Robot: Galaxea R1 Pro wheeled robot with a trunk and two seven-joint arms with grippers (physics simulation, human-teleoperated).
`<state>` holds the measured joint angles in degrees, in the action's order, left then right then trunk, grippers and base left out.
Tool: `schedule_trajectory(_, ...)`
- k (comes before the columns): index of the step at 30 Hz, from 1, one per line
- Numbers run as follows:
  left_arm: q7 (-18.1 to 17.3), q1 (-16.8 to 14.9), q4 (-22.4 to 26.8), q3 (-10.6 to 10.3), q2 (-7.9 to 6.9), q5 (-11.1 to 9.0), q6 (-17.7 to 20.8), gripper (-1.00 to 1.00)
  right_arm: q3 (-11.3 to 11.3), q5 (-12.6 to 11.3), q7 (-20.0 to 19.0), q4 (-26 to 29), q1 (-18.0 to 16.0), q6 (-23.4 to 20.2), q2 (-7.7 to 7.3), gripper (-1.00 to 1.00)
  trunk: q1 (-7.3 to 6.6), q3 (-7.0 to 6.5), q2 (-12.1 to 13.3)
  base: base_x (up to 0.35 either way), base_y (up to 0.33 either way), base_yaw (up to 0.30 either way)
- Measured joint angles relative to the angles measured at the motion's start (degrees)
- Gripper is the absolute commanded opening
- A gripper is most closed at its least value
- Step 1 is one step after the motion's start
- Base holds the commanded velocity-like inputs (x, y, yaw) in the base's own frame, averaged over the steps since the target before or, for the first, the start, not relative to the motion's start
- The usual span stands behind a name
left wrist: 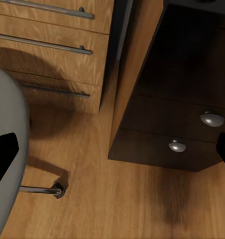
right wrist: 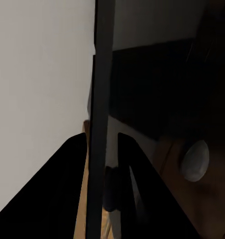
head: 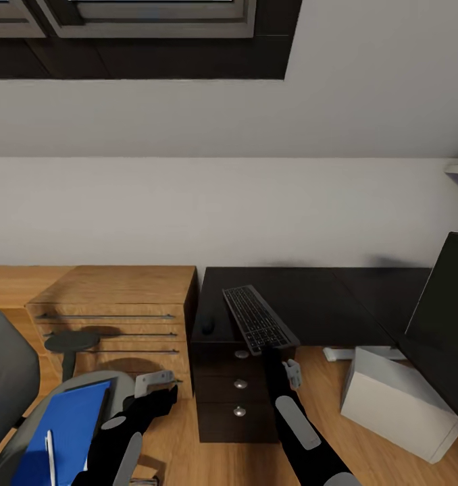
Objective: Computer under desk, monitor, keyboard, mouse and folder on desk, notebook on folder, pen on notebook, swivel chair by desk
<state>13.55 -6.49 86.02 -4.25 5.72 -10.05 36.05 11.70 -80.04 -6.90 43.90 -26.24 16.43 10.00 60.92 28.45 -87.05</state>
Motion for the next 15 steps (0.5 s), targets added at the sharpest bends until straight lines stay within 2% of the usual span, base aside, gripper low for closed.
schedule_trajectory(4, 0.0, 0.0, 0.0, 0.0, 0.00, 0.0, 0.0, 1.00, 0.1, 0.4, -0.1, 0.4, 0.0, 0.0, 0.00, -1.00, 0.88, 0.72, -1.6, 0.000, 0.000, 0.000)
schedule_trajectory(5, 0.0, 0.0, 0.0, 0.0, 0.00, 0.0, 0.0, 1.00, 0.1, 0.4, -0.1, 0.4, 0.0, 0.0, 0.00, 1.00, 0.88, 0.72, -1.6, 0.000, 0.000, 0.000)
schedule_trajectory(6, 0.0, 0.0, 0.0, 0.0, 0.00, 0.0, 0.0, 1.00, 0.2, -0.5, 0.0, -1.0, 0.0, 0.0, 0.00, 1.00, 0.89, 0.73, -1.6, 0.000, 0.000, 0.000)
schedule_trajectory(15, -0.1, 0.0, -0.3, -0.1, -0.01, 0.1, 0.0, 1.00, 0.3, -0.5, 0.0, -1.1, 0.0, 0.0, 0.00, 1.00, 0.89, 0.73, -1.6, -0.009, 0.000, 0.000)
